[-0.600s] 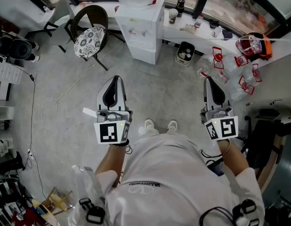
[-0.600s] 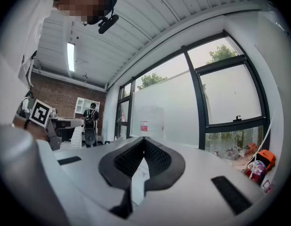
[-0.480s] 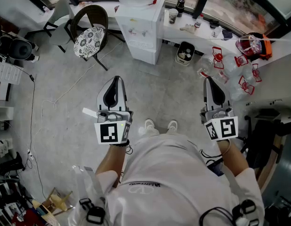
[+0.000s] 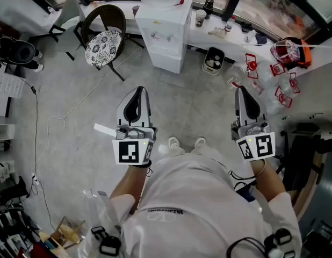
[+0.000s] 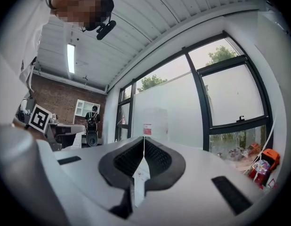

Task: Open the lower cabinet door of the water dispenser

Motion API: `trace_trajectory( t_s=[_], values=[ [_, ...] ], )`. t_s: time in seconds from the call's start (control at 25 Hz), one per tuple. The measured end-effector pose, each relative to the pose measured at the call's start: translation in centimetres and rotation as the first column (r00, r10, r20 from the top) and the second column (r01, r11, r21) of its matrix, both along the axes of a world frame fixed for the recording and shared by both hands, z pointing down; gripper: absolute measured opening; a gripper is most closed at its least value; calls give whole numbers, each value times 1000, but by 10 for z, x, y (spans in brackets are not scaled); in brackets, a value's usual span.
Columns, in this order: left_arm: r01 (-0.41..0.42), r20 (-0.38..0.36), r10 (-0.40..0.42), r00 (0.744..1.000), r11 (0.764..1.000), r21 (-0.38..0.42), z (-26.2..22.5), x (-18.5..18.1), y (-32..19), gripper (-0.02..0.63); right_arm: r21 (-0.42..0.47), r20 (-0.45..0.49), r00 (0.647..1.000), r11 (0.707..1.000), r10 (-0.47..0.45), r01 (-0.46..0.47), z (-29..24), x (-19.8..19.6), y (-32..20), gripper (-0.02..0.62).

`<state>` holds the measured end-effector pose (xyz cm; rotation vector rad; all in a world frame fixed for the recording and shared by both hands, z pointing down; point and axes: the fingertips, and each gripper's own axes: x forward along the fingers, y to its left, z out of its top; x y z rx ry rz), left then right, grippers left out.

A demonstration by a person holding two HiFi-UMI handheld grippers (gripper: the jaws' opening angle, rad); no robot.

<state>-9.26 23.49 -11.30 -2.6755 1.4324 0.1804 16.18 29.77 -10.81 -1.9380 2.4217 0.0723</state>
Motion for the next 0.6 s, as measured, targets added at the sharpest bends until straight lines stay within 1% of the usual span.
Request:
trace_trajectory(
  t_s=[0.12, 0.32, 0.48, 0.6],
  values=[
    [-24, -1, 24, 1000, 1000, -5, 5, -1, -7, 6, 8, -20, 1000, 1000, -10, 10, 0, -10, -7, 15],
    [-42, -9, 41, 999, 999, -34, 16, 4, -19, 6, -18, -35, 999, 999, -39, 38, 10, -20, -23, 15],
    [-48, -15, 47, 999, 997, -55, 19, 15, -38, 6, -24, -33, 997, 998, -66, 65, 12, -20, -46, 15],
    [-40, -3, 39, 999, 997, -66, 20, 28, -52, 6, -34, -25, 995, 995, -98, 98, 18, -13, -66, 15]
  ],
)
